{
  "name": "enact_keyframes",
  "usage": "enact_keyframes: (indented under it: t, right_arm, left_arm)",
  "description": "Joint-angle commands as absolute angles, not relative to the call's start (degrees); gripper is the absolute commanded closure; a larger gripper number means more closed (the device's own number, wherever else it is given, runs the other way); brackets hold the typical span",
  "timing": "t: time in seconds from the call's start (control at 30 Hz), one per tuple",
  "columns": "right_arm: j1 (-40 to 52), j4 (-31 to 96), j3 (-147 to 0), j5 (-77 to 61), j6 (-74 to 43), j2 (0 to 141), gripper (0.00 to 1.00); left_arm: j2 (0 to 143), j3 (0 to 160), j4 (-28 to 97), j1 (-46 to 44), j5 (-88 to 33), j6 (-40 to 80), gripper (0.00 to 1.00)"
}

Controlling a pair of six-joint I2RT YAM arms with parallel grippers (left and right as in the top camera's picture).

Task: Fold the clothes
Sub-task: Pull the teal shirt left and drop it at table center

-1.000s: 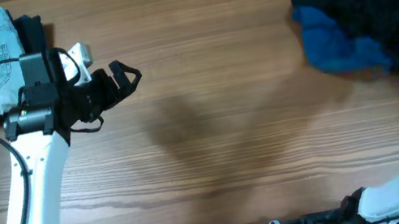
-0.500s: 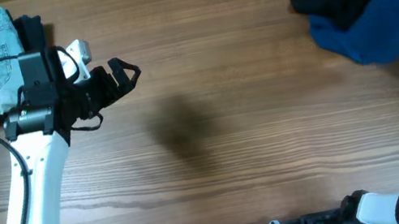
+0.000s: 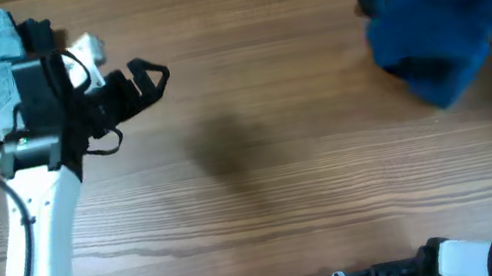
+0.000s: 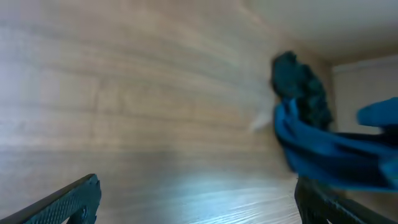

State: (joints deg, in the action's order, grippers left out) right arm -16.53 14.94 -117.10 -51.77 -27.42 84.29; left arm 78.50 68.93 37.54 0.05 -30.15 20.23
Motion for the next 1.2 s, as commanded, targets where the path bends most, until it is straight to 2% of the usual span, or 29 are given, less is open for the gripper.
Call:
enact_keyframes:
  t: [0.0, 0.13, 0.27, 0.67, 1.0, 1.03, 1.07, 1.1, 1.13, 1.17]
  right_arm:
    - [-8.1, 17.1, -118.7, -52.6, -26.1, 86.1, 0.96]
    - [1.6, 26.6, -118.7, -46.3, -20.1, 92.3, 0.96]
    - [9.1, 30.1, -118.7, -41.1, -17.9, 99.3, 0.96]
    - [27.0, 23.7, -118.7, -34.7, -18.3, 117.8, 0.96]
    - [37.5, 22.5, -118.7, -28.3, -18.0, 119.7, 0.96]
    - [38.1, 22.7, -118.7, -28.3, -18.0, 119.7, 0.81]
    - [38.3, 23.1, -118.7, -28.2, -18.0, 119.7, 0.47]
    - [38.3, 23.5, -118.7, -27.8, -18.0, 119.7, 0.09]
    - [37.9, 24.3, -118.7, -26.4, -18.2, 119.6, 0.01]
    - [37.5, 24.9, -118.7, -25.3, -18.2, 119.3, 0.0]
  left_arm:
    - [74.0, 74.4, 38.2, -0.1, -31.4, 20.3, 0.0]
    - [70.4, 75.8, 40.6, -0.1, -28.5, 20.1, 0.01]
    - [67.4, 75.8, 41.7, -0.1, -22.6, 20.1, 0.0]
    - [64.5, 75.8, 43.7, -0.1, -16.0, 20.1, 0.01]
    - [64.5, 75.8, 43.5, -0.1, -15.7, 20.1, 0.01]
    - [64.5, 75.8, 43.5, -0.1, -15.7, 20.1, 0.01]
    - [64.5, 75.8, 43.5, -0.1, -15.5, 20.1, 0.01]
    - [64.5, 75.8, 43.6, -0.1, -15.3, 20.1, 0.0]
    - [64.5, 75.8, 43.6, -0.1, -15.3, 20.1, 0.01]
    - [64.5, 75.8, 43.7, -0.1, -15.3, 20.1, 0.01]
